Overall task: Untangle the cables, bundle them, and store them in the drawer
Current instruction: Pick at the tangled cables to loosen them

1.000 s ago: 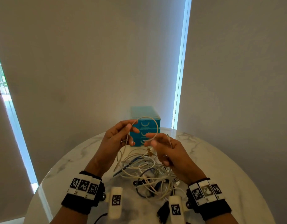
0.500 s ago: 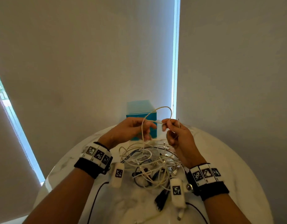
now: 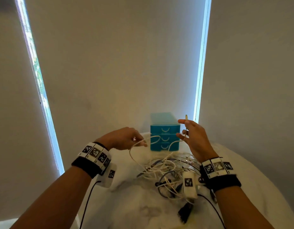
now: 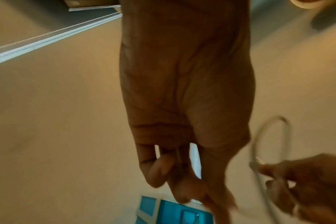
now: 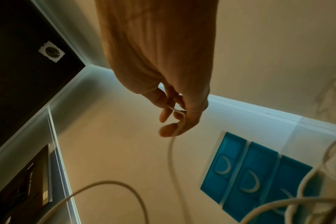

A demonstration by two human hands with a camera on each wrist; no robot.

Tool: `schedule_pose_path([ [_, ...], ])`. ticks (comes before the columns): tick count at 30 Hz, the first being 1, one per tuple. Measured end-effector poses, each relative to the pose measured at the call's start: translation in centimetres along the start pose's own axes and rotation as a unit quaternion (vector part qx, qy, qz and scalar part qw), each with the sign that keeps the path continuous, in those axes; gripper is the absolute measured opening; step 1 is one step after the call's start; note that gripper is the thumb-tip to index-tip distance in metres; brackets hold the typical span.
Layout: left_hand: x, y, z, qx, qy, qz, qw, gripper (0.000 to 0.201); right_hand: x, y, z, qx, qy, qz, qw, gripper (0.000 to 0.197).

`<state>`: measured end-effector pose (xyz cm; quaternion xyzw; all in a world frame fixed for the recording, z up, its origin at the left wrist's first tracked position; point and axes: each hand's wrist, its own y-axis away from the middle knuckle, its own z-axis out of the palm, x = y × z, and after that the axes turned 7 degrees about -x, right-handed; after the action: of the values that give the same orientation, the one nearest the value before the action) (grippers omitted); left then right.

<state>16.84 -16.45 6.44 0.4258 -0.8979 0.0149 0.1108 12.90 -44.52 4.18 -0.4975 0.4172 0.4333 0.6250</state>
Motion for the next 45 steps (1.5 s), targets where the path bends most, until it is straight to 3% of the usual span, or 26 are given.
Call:
schedule_pose_path([
  [2, 0.3, 1.2, -0.8, -0.056, 0.09, 0.037, 0.994, 0.022, -0.7, -0.7, 0.7, 0.0, 0.022, -0.004, 1.0, 0.024],
  [3, -0.2, 1.7, -1.3, -0.046, 0.111, 0.044, 0.992, 0.02, -1.2, -0.9, 0.9, 0.007, 0.016, -0.007, 1.0, 0.023],
  [4, -1.3, 2.3, -1.8, 0.015, 0.119, 0.028, 0.992, 0.016, -1.7, -1.1, 1.0, 0.015, 0.003, -0.016, 1.0, 0.022],
  [5, -3.0, 2.7, -2.4, 0.118, 0.127, -0.019, 0.985, 0.013, -2.1, -1.3, 0.9, 0.023, -0.007, -0.03, 0.999, 0.021],
  [6, -4.9, 3.2, -3.1, 0.228, 0.118, -0.098, 0.961, 0.013, -2.6, -1.3, 0.9, 0.029, -0.017, -0.049, 0.998, 0.02],
  [7, -6.9, 3.6, -3.5, 0.3, 0.08, -0.194, 0.931, 0.02, -2.9, -1.2, 0.8, 0.035, -0.024, -0.065, 0.997, 0.018],
  [9, -8.4, 4.8, -3.6, 0.258, -0.01, -0.366, 0.894, 0.04, -3.1, -0.8, 0.7, 0.032, -0.019, -0.079, 0.996, 0.018],
  [10, -8.3, 5.1, -3.5, 0.227, -0.036, -0.404, 0.885, 0.045, -3.0, -0.7, 0.8, 0.025, -0.011, -0.076, 0.997, 0.02],
  [12, -7.1, 4.7, -3.0, 0.264, -0.048, -0.362, 0.893, 0.051, -2.3, -0.5, 1.6, 0.004, 0.009, -0.058, 0.998, 0.022],
  [15, -4.0, 2.9, -1.9, 0.334, 0.048, -0.13, 0.932, 0.041, -1.3, 0.1, 3.5, -0.039, 0.013, -0.032, 0.999, 0.024],
  [17, -1.5, 1.4, -1.0, 0.301, 0.102, -0.019, 0.948, 0.033, -0.9, 0.8, 4.9, -0.069, 0.026, -0.026, 0.997, 0.023],
  [19, 0.5, 0.3, -0.1, 0.251, 0.112, 0.019, 0.961, 0.042, -0.7, 1.3, 5.5, -0.084, 0.05, -0.03, 0.995, 0.021],
  [24, -1.8, -1.1, 2.9, 0.053, 0.086, -0.019, 0.995, 0.05, -0.4, 1.5, 3.2, -0.029, 0.064, -0.034, 0.997, 0.018],
  [26, -3.7, -1.2, 4.8, 0.019, 0.053, -0.059, 0.997, 0.056, -0.4, 1.3, 1.9, -0.018, 0.037, -0.033, 0.999, 0.02],
  [31, -6.8, -2.5, 7.4, 0.117, 0.064, -0.11, 0.985, 0.047, -0.6, 1.1, 1.1, 0.005, -0.005, -0.055, 0.998, 0.031],
  [34, -7.6, -3.0, 7.6, 0.124, 0.025, -0.147, 0.981, 0.043, -0.6, 1.2, 1.2, 0.04, 0.02, -0.104, 0.993, 0.03],
  [38, -9.1, -3.1, 8.2, 0.183, 0.037, -0.15, 0.971, 0.012, -1.3, 1.5, 0.8, 0.099, 0.001, -0.137, 0.986, 0.026],
  [40, -9.3, -2.8, 8.3, 0.213, 0.038, -0.162, 0.963, 0.009, -1.6, 1.6, 0.3, 0.115, -0.023, -0.136, 0.984, 0.028],
  [42, -9.2, -2.6, 8.4, 0.228, 0.04, -0.153, 0.961, 0.015, -1.7, 1.6, -0.2, 0.093, -0.044, -0.128, 0.986, 0.028],
  [45, -8.8, -2.6, 8.5, 0.196, 0.102, -0.13, 0.967, 0.017, -1.7, 1.2, -0.6, 0.021, -0.106, -0.091, 0.99, 0.028],
])
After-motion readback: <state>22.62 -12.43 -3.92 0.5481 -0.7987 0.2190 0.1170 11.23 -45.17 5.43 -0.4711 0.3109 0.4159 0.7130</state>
